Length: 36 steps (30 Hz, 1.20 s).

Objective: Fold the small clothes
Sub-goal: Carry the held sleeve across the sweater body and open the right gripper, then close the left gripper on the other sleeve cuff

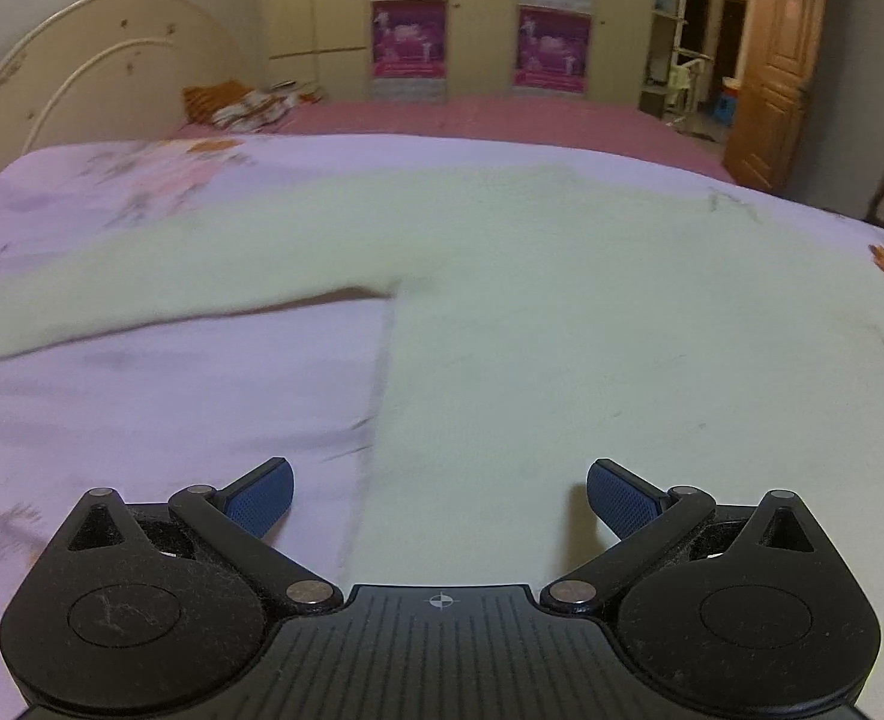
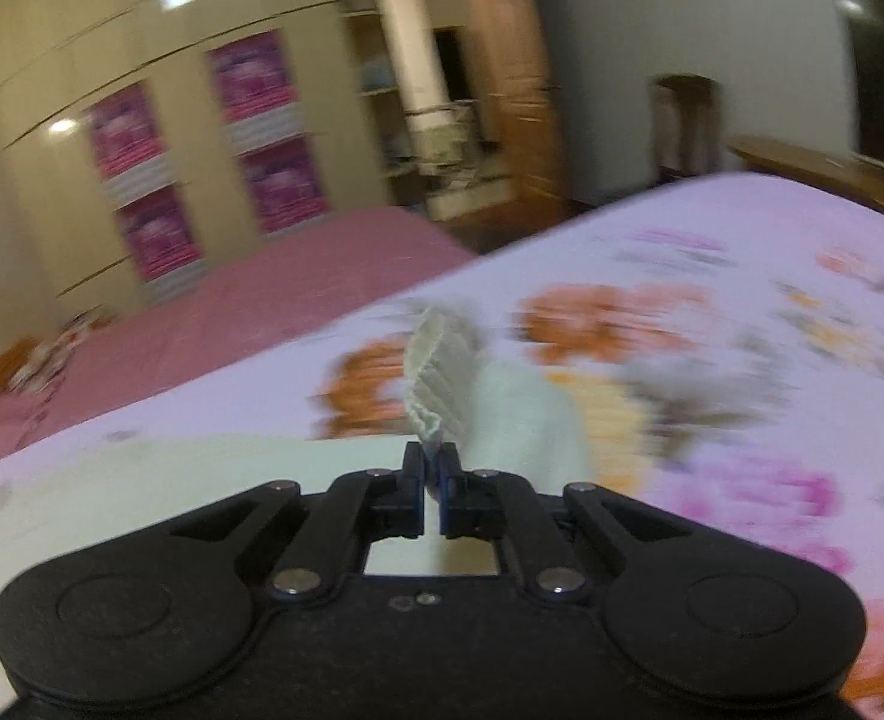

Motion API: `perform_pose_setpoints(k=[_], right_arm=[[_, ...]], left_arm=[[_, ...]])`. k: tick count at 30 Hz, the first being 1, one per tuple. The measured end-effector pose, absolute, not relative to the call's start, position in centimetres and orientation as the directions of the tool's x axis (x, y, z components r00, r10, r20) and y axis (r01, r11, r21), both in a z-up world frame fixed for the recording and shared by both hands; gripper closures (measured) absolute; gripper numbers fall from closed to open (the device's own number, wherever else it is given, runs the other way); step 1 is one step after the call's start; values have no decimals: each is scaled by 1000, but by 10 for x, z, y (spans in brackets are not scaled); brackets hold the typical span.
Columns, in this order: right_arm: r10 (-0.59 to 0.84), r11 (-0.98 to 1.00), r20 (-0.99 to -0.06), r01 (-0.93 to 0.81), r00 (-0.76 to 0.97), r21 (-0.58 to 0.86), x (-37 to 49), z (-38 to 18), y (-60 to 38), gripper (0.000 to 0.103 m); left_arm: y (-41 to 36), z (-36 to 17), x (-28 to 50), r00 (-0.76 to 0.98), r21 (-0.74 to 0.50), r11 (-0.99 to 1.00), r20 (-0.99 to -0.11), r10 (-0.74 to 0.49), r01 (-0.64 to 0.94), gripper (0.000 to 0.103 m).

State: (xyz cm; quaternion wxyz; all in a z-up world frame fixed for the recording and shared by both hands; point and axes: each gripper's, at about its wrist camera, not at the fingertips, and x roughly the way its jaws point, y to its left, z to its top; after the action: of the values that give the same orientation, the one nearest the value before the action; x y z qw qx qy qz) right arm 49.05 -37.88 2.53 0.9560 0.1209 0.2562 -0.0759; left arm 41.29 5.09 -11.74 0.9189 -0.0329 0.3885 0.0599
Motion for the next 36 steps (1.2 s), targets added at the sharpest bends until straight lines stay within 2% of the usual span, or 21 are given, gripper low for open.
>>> perform_pose_setpoints(k=[10,17,21,24,26,27,28,29,30,36], right_arm=[[165,975,-533,-57,830,214,537,10,-222,98],[278,959,-575,-187,769,214,547,-13,-139,99],[297,955,-588,-225,752,194,544,-17,-115,99],[281,959,-546,-207,790,195,526,-3,-129,90],[244,968,-526,-170,815,185,515,2,-148,89],[219,973,-522,-145,824,179,512,4,-163,88],[188,978,-524,-110,831,175,508,5,-179,88],[156,982,-527,-74,835,173,505,5,-193,88],[130,984,-533,-41,836,176,504,5,-207,88],[24,978,-547,94,837,187,484,-1,-274,88]], left_arm=[[97,-108,384,702,-13,978,-698,141,-210,0],[103,-107,371,713,-43,977,-691,120,-207,0],[106,-109,375,725,-151,968,-687,44,-201,0],[93,-107,398,746,-254,958,-662,-73,-131,0],[71,-105,422,761,-284,957,-634,-138,-63,1],[57,-105,435,759,-296,955,-627,-174,-26,5],[42,-106,449,752,-312,950,-623,-215,14,29],[27,-108,465,735,-329,943,-627,-259,51,39],[13,-110,478,719,-353,932,-628,-298,78,41],[-49,-126,552,642,-503,853,-610,-464,139,41]])
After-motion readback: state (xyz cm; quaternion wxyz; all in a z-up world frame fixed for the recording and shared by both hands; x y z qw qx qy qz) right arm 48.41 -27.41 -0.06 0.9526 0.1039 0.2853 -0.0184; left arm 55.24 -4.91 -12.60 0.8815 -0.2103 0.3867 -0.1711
